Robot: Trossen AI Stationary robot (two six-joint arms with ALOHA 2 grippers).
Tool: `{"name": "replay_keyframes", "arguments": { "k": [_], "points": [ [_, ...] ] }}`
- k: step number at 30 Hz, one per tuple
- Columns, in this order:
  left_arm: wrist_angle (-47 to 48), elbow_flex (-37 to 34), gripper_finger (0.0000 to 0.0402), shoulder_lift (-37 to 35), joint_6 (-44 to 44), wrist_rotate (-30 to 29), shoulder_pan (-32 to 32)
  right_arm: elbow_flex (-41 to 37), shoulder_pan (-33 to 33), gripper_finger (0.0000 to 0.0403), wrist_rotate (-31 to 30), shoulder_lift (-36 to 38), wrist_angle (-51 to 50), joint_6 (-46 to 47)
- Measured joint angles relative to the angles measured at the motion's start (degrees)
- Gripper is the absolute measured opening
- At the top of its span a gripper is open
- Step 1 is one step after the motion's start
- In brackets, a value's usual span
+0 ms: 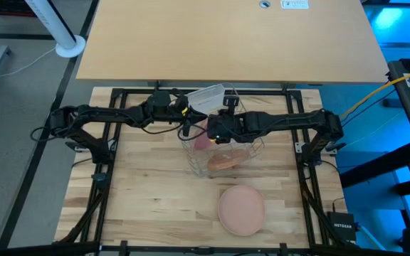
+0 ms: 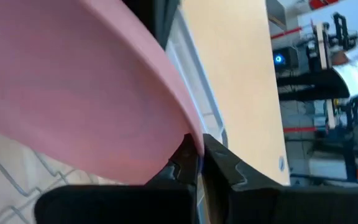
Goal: Sort dishes
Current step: Put the light pink plate in the dish rack
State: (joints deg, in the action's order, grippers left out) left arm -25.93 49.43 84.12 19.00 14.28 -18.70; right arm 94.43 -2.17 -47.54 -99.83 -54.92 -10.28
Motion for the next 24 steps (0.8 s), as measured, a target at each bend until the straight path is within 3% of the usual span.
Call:
{"name": "replay_keyframes", "arguments": {
  "k": [9,24],
  "points": [
    [0.22,-0.07,0.0001,0.0,-1.03,0.15,0.0,1.57,-1.57,0.0006,0.61,-0.07,-7.43,11.24],
    [0.07,-0.07,0.0001,0.0,-1.64,0.66,2.25,1.57,-4.7,0.0006,-1.56,-0.07,-11.23,21.35]
  ]
}}
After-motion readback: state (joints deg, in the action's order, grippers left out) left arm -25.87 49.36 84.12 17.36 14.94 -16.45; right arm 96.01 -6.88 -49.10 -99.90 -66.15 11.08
